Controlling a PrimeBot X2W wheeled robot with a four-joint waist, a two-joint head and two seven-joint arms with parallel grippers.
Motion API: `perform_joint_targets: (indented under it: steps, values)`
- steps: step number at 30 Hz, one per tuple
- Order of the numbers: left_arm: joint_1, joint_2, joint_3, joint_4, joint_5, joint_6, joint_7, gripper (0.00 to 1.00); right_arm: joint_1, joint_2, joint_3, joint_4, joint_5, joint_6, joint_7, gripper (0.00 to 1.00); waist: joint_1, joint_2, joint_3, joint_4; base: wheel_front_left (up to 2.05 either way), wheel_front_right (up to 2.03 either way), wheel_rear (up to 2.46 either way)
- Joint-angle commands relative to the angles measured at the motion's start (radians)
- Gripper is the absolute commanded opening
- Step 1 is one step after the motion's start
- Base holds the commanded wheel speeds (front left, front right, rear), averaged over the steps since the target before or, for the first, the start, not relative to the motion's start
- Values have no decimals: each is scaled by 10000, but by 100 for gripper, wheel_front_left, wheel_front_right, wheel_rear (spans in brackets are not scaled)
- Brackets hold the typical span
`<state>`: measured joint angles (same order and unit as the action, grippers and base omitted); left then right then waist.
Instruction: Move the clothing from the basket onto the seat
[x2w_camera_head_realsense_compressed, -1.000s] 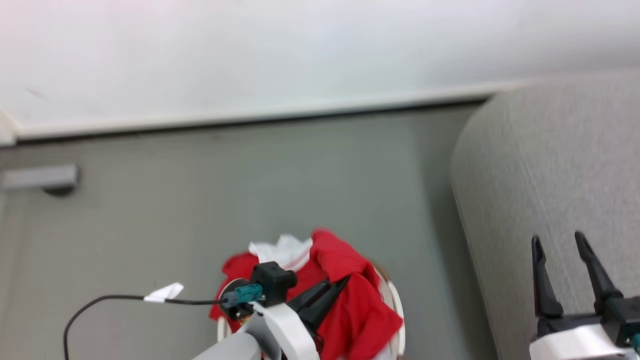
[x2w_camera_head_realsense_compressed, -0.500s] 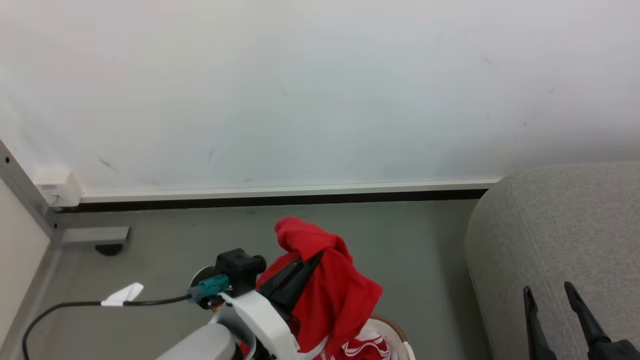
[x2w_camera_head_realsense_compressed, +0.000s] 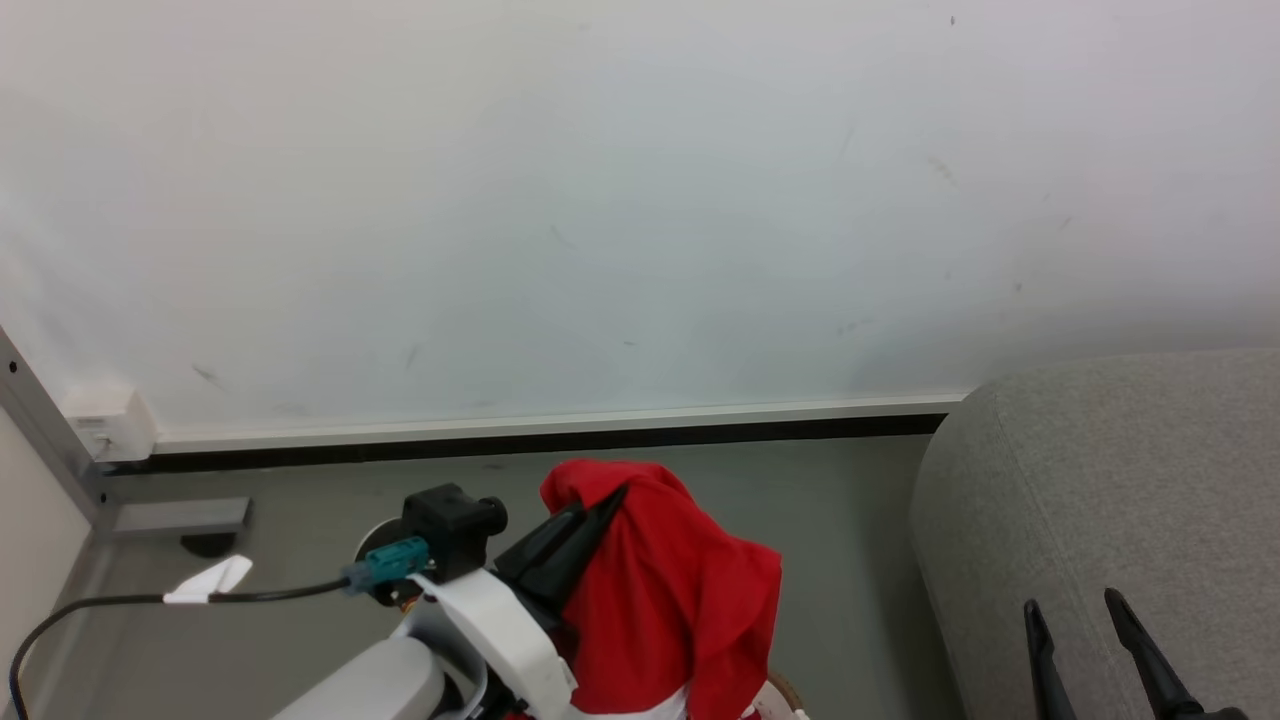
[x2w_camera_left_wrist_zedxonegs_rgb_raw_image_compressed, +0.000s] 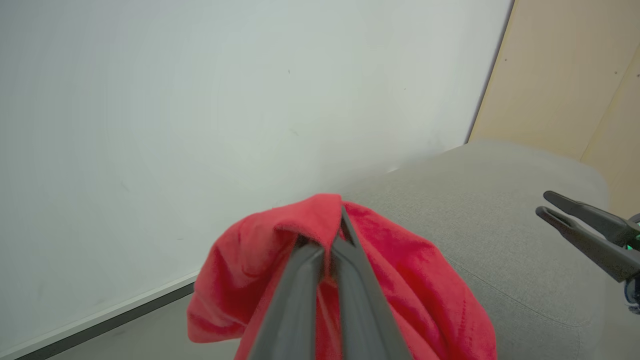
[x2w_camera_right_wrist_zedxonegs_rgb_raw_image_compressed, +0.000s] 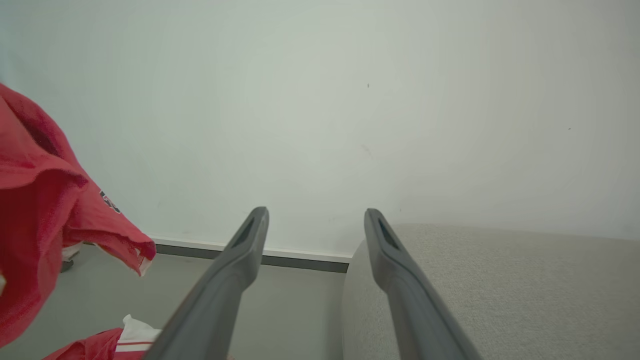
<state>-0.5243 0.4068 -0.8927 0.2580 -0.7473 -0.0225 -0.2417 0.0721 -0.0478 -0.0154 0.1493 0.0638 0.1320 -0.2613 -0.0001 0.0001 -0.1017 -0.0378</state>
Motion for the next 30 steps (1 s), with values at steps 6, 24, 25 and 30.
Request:
perform_joint_targets:
  steps: [6,24,25,30]
  values:
    - [74,160,43,-160,-38,95,8,0,76,-450,926,-370,574,-25,-28,100,1,-1,10,-102,0,0,0]
    - [-501,-665,-580,269,306,-350,26,0,-3902,-2614,7452,766,4457,-25,666,100,1,-1,179,55,0,0,0]
    - [-535,-723,-638,293,283,-381,28,0,-4130,-2572,7753,928,4716,-25,734,100,1,-1,176,80,0,0,0]
    - [-676,-978,-766,383,214,-537,10,0,-5151,-2259,9060,2101,5494,-23,893,100,1,-1,187,209,0,0,0]
